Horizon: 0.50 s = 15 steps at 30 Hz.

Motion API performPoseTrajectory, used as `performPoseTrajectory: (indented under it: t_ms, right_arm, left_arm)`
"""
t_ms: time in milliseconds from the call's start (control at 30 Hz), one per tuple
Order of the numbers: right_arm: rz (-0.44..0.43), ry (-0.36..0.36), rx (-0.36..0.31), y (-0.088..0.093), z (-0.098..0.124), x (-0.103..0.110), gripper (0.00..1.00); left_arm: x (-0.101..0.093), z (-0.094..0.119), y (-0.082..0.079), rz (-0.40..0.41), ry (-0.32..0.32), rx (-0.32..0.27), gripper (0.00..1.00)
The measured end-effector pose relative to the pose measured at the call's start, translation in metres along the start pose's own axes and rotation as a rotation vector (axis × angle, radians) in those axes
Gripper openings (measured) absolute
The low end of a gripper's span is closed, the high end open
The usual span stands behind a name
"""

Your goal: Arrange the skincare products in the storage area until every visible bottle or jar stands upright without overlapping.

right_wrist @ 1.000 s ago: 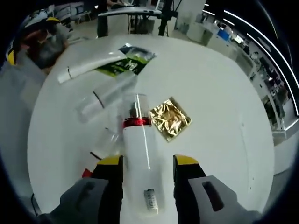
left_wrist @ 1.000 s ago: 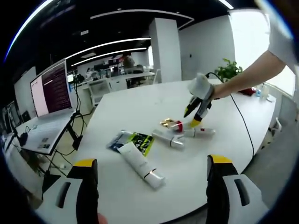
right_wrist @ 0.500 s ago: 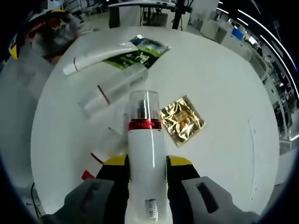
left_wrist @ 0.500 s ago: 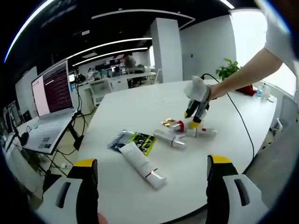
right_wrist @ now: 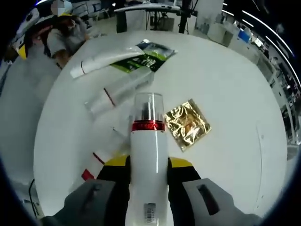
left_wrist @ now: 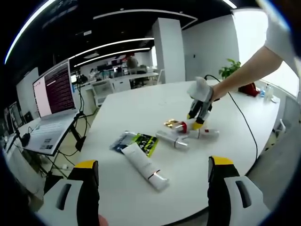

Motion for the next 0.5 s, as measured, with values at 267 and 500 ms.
performPoseTrajectory:
  t_ms: [267, 500]
  right_arm:
    - [-0.044, 0.001, 0.068, -0.0055, -0.0041, 0.001, 0.3]
    - [-0.059, 0.021, 0.058, -0.0042, -0.0036, 0.0035, 0.29]
  left_arm:
    - [-0.0006, 0.0004, -0.0009, -0.003, -0.005, 0.002, 0.91]
    - [-0.0004, 0.0005, -0.0017, -0.003, -0.008, 0.001, 0.9]
Point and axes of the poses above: the point that each gripper's makers call its tool centre point, and the gripper's own axes: z roughly backward along the fingers, x roughly to its left, y roughly out of its underside, the point moved 8 cm from there along z, roughly backward along the fingers, and after that the axes turned 11 degrees about x, right-handed, at the moved point
